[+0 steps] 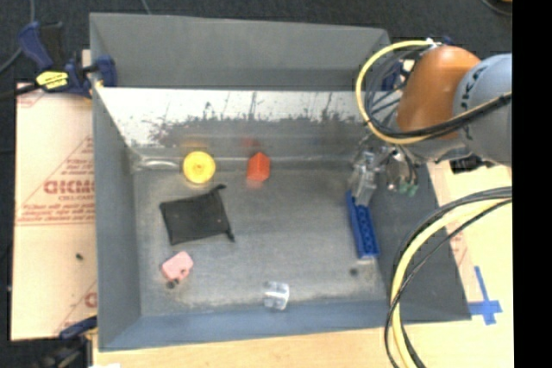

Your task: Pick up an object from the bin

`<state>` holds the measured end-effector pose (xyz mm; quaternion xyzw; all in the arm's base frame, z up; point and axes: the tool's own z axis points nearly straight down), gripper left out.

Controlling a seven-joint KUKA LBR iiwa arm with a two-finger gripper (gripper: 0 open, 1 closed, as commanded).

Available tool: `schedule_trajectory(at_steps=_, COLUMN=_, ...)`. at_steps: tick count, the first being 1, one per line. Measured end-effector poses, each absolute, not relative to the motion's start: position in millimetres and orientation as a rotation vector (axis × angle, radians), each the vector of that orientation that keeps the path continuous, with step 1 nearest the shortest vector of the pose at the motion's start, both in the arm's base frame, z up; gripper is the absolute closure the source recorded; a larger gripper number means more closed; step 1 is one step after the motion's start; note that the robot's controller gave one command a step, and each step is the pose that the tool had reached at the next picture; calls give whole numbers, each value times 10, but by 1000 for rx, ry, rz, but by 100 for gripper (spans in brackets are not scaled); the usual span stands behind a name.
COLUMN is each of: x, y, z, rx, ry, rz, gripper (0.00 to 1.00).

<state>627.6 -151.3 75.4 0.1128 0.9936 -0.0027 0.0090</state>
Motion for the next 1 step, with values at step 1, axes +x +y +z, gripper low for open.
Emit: schedule_trajectory(at_steps=1, x=6243, y=-1422, z=1464, rx=237, ry=3116, rz=-10, gripper=100)
